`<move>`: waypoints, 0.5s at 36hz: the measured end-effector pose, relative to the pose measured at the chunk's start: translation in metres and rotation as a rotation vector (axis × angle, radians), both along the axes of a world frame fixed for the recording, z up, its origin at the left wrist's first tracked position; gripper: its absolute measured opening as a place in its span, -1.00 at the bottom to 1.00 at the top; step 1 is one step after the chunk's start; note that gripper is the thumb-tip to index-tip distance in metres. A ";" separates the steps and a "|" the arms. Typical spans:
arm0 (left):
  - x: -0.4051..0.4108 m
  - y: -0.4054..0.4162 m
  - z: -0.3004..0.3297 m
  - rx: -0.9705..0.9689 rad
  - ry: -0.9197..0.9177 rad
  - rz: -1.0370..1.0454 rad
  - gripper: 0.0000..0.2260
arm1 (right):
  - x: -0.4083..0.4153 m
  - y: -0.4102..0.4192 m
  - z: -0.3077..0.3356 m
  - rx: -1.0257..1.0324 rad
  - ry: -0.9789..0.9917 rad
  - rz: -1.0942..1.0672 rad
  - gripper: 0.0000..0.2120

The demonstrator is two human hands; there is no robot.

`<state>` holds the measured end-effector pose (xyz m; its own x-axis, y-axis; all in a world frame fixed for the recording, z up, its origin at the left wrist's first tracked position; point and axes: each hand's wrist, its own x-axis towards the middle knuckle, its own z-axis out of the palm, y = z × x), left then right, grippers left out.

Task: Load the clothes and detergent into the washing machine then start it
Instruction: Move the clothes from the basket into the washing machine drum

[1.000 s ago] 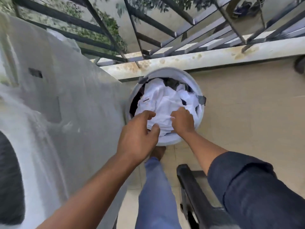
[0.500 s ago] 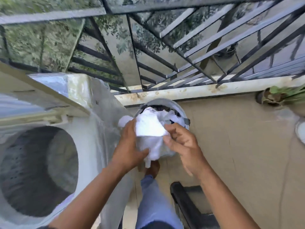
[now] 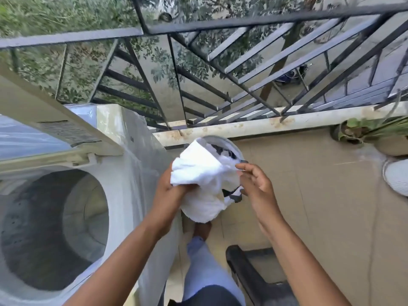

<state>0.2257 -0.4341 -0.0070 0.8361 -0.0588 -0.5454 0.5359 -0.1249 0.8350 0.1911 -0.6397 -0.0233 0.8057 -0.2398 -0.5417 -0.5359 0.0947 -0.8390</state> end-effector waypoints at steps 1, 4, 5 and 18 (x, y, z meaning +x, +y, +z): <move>0.000 -0.001 0.007 -0.069 0.024 0.040 -0.64 | 0.000 0.000 -0.007 -0.038 0.064 0.057 -0.69; -0.001 0.002 0.018 -0.249 0.117 0.081 -0.56 | -0.002 0.005 -0.015 0.152 0.224 0.155 -0.49; -0.002 0.006 0.021 -0.294 0.146 0.081 -0.56 | -0.004 0.006 -0.016 0.337 0.234 0.154 -0.46; -0.014 0.074 0.088 -0.058 -0.114 -0.101 -0.67 | 0.019 0.044 0.057 0.753 -0.080 0.190 -0.63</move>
